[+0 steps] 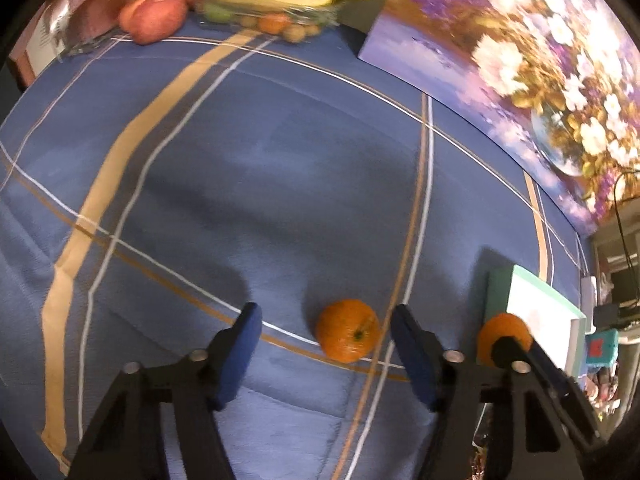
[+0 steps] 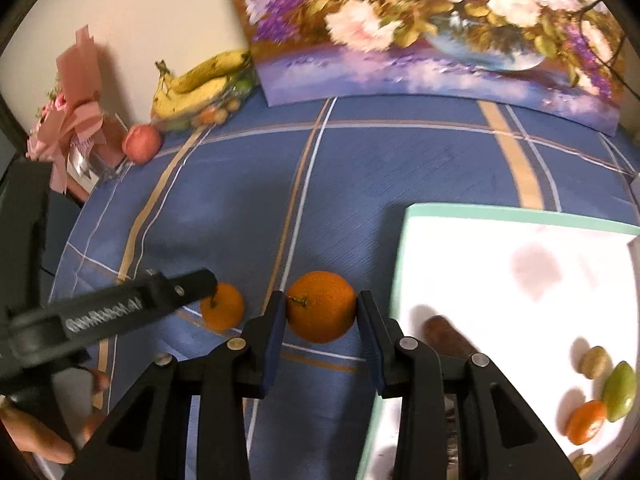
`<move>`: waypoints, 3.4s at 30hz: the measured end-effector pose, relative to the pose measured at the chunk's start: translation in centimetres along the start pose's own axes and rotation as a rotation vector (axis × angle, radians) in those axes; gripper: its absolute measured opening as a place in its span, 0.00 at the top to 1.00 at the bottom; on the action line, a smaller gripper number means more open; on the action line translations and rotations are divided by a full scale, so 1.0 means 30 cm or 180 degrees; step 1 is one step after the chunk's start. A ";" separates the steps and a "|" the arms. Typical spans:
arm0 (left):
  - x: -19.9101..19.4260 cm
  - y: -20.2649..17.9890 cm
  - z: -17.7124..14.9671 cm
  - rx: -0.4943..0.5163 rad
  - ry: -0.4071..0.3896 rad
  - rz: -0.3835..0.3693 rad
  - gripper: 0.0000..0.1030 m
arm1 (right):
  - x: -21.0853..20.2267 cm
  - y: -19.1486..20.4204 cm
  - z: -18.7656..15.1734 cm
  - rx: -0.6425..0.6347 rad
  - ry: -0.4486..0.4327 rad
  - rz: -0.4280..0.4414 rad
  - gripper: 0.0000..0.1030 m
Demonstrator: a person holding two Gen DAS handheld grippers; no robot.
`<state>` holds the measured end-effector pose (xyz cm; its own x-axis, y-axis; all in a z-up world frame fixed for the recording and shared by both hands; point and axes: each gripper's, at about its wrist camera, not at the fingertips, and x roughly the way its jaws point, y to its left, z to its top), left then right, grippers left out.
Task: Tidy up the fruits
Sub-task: 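Grasp the second orange with the left tool while the right tool lifts its orange, then carry both oranges over the white tray, then open the left tool to release its orange while the right tool releases its orange in the tray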
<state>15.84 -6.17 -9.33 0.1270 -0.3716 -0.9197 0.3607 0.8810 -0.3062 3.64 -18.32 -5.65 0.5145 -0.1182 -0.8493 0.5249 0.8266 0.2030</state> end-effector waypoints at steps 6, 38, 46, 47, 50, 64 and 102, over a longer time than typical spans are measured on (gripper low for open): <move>0.023 -0.035 -0.008 0.0066 0.0042 0.0013 0.51 | -0.065 -0.034 0.015 0.0051 -0.0130 0.0001 0.64; -0.133 -0.485 -0.049 0.0893 -0.0364 -0.0248 0.65 | -0.318 -0.510 0.004 0.0921 -0.0459 -0.0542 0.64; -0.077 -0.584 -0.069 0.1130 -0.0339 -0.0204 0.65 | -0.315 -0.589 -0.010 0.0996 -0.0440 -0.0592 0.64; -0.068 -0.592 -0.072 0.1150 -0.0330 -0.0202 0.65 | -0.308 -0.591 -0.008 0.0992 -0.0429 -0.0597 0.64; -0.026 -0.611 -0.087 0.1212 -0.0283 -0.0163 0.65 | -0.290 -0.601 -0.006 0.0977 -0.0392 -0.0613 0.64; 0.110 -0.624 -0.125 0.1285 -0.0072 -0.0071 0.65 | -0.151 -0.646 -0.035 0.0949 -0.0045 -0.0726 0.64; -0.002 -0.576 -0.064 0.1149 -0.0233 -0.0033 0.54 | -0.235 -0.593 0.009 0.0763 -0.0114 -0.0861 0.63</move>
<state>7.81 -20.81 -4.45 0.1828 -0.4115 -0.8929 0.6634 0.7219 -0.1969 -9.15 -32.34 -3.14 0.3564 -0.3377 -0.8712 0.7872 0.6107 0.0853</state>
